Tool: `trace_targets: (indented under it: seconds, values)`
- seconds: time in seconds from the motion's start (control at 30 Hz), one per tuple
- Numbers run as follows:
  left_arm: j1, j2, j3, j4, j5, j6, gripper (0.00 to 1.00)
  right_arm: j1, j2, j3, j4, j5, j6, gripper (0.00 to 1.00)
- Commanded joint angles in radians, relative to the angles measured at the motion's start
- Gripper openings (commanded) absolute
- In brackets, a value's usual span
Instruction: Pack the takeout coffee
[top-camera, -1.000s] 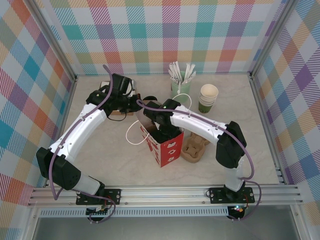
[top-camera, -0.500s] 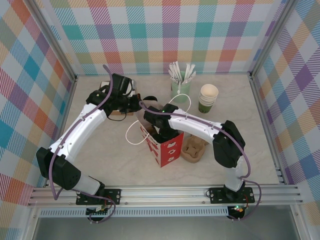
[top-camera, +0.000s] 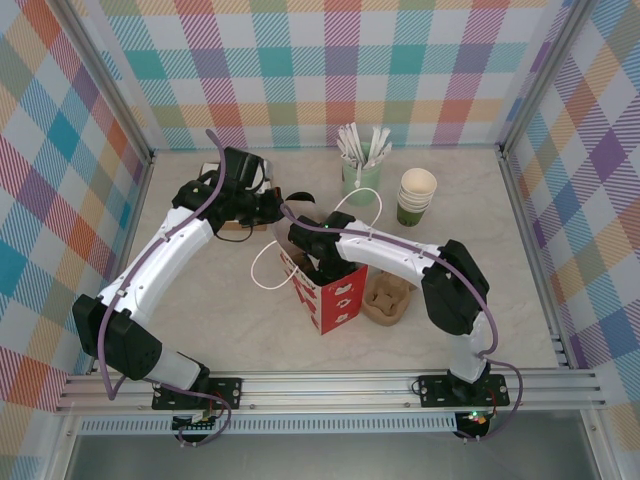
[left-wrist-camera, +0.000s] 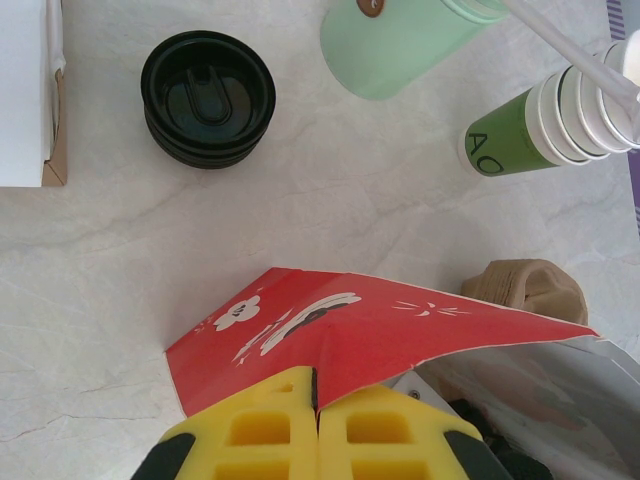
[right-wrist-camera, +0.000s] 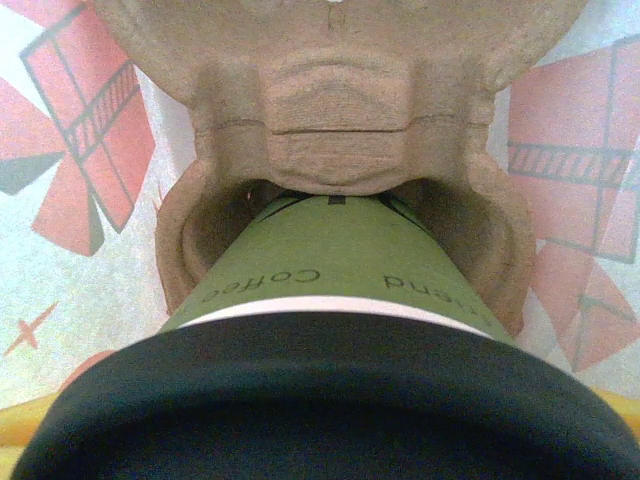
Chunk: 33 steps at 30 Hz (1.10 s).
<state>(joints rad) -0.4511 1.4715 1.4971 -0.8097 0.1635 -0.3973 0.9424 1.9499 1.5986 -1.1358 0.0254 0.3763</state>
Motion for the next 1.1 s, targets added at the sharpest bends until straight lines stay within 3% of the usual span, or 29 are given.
trace_targets:
  seconds: [0.0, 0.7, 1.07]
  values:
    - [-0.011, 0.007, 0.01, 0.0, 0.011, -0.003, 0.04, 0.004, 0.062, -0.048, -0.019, 0.005, -0.027, 0.74]
    - [-0.012, 0.003, 0.007, 0.001, 0.01, -0.004, 0.04, 0.005, 0.092, -0.068, 0.004, -0.003, -0.035, 0.75]
    - [-0.012, 0.001, 0.008, -0.002, 0.013, -0.001, 0.05, 0.004, 0.035, -0.035, 0.008, -0.013, -0.023, 0.8]
